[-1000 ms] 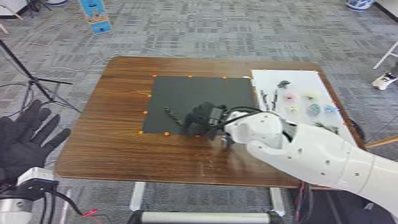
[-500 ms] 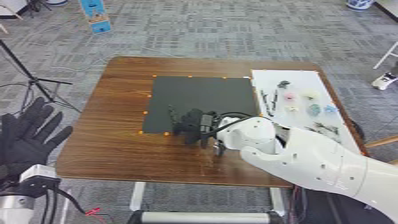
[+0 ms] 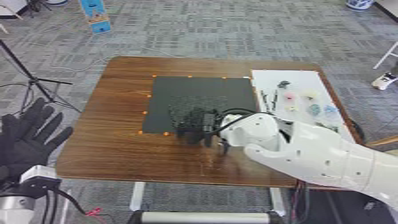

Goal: Arrange flowers

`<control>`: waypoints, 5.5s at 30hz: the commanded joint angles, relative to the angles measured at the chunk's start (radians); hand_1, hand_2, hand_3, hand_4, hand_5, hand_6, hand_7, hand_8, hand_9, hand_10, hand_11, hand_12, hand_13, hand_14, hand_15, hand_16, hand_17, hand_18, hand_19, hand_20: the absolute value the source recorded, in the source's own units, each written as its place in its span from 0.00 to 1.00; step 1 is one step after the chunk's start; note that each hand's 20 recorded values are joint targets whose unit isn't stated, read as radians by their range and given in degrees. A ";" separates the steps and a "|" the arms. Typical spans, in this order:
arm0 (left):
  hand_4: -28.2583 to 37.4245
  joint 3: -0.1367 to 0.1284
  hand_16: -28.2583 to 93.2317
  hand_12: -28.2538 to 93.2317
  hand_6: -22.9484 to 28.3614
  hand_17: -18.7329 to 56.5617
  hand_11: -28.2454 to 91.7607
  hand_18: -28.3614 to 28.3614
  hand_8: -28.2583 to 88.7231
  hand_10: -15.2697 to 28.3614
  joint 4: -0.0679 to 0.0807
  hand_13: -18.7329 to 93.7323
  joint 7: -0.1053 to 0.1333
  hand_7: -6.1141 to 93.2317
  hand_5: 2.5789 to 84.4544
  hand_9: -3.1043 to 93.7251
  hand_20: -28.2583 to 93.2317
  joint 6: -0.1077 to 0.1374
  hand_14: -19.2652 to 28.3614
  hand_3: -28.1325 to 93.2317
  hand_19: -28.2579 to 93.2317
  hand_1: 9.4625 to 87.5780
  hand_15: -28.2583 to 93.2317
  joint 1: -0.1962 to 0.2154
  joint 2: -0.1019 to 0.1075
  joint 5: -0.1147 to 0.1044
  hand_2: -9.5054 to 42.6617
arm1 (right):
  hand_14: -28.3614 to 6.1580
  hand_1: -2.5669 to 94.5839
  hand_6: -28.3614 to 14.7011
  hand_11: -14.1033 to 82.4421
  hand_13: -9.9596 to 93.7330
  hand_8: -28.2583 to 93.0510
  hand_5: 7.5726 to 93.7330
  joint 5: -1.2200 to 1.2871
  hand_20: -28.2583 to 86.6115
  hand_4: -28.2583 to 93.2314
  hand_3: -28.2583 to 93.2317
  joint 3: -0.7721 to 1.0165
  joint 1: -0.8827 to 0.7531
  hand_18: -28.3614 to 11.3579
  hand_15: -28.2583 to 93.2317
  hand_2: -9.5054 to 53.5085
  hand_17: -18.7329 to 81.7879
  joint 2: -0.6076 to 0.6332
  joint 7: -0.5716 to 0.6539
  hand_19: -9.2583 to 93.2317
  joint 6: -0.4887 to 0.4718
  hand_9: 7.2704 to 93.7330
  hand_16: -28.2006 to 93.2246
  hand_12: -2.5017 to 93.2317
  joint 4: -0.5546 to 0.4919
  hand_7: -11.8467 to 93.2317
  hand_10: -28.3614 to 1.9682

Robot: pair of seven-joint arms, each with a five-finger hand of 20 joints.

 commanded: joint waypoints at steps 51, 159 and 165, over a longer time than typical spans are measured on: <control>0.00 0.017 0.28 0.37 0.48 0.11 0.35 0.88 0.16 0.56 0.000 0.33 -0.158 0.24 0.28 0.25 0.31 -0.069 0.66 0.75 0.56 0.21 0.33 -0.123 0.037 0.203 0.00 | 0.51 0.34 0.66 0.55 0.69 0.13 0.58 0.057 0.71 0.00 0.83 0.372 -0.242 0.19 0.88 0.05 0.51 0.180 0.408 0.97 0.330 0.70 0.52 0.33 -0.079 0.30 0.59; 0.00 0.065 0.28 0.37 0.49 0.10 0.34 0.89 0.16 0.57 -0.002 0.33 -0.152 0.23 0.29 0.26 0.31 -0.040 0.67 0.72 0.56 0.20 0.33 -0.102 -0.013 0.172 0.02 | 0.53 0.38 0.64 0.77 0.80 0.50 0.72 -0.095 0.87 0.25 0.94 1.009 -0.907 0.13 0.95 0.00 0.62 0.194 0.744 1.00 0.346 0.83 0.58 0.59 -0.451 0.62 0.60; 0.00 0.072 0.28 0.37 0.49 0.11 0.34 0.89 0.16 0.57 0.000 0.33 -0.154 0.23 0.29 0.26 0.31 -0.043 0.67 0.72 0.56 0.21 0.33 -0.107 -0.011 0.173 0.02 | 0.53 0.39 0.64 0.76 0.80 0.50 0.72 -0.080 0.87 0.25 0.94 0.822 -0.735 0.13 0.95 0.00 0.62 0.121 0.691 1.00 0.348 0.83 0.58 0.60 -0.404 0.62 0.60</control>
